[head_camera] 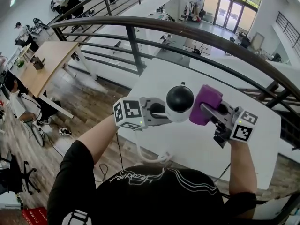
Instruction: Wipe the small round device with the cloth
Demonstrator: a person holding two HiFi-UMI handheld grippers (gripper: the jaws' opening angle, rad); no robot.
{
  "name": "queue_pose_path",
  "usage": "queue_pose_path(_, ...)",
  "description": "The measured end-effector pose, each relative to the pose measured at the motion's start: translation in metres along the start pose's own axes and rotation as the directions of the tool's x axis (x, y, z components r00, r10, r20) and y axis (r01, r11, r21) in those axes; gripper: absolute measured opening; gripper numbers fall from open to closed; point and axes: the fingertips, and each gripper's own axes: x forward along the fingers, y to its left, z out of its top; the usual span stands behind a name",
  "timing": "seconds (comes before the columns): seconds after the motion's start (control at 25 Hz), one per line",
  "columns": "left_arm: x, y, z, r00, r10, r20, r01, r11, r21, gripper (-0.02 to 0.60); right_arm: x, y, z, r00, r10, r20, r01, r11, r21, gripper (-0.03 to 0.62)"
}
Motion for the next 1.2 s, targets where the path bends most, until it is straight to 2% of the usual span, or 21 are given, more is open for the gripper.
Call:
queue_pose_path(0.24, -0.007, 0.003, 0.000, 0.998, -0.062, 0.028, 0.062, 0.998, 0.033, 0.094, -0.012, 0.019, 0.005, 0.993, -0.084, 0.088, 0.081, 0.996, 0.033, 0.061)
queue_pose_path(0.44, -0.025, 0.009, -0.009, 0.987, -0.152, 0.046, 0.150, 0.988, 0.048, 0.095, -0.018, 0.026, -0.002, 0.961, -0.225, 0.162, 0.216, 0.974, 0.072, 0.061)
queue_pose_path(0.6, -0.040, 0.015, -0.007, 0.973, -0.207, 0.101, 0.204, 0.978, 0.045, 0.094, -0.027, 0.040, -0.004, 0.899, -0.374, 0.227, 0.360, 0.927, 0.103, 0.061)
queue_pose_path(0.68, -0.044, 0.014, -0.007, 0.964, -0.238, 0.115, 0.233, 0.971, 0.056, 0.076, -0.033, 0.054, -0.006, 0.852, -0.451, 0.266, 0.437, 0.892, 0.114, 0.061)
queue_pose_path(0.76, -0.051, 0.013, -0.005, 0.952, -0.276, 0.129, 0.270, 0.961, 0.062, 0.023, -0.038, 0.070, -0.008, 0.801, -0.517, 0.302, 0.505, 0.854, 0.125, 0.061)
queue_pose_path(0.88, -0.063, 0.010, -0.002, 0.935, -0.326, 0.141, 0.321, 0.945, 0.062, 0.008, -0.043, 0.090, -0.013, 0.745, -0.577, 0.336, 0.558, 0.814, 0.160, 0.061)
queue_pose_path(1.04, -0.075, -0.004, 0.004, 0.928, -0.347, 0.139, 0.340, 0.938, 0.069, 0.008, -0.043, 0.118, -0.019, 0.715, -0.598, 0.362, 0.569, 0.799, 0.197, 0.061)
queue_pose_path(1.2, -0.069, -0.012, 0.016, 0.934, -0.326, 0.146, 0.321, 0.945, 0.056, 0.006, -0.047, 0.137, -0.017, 0.716, -0.571, 0.401, 0.539, 0.818, 0.201, 0.061)
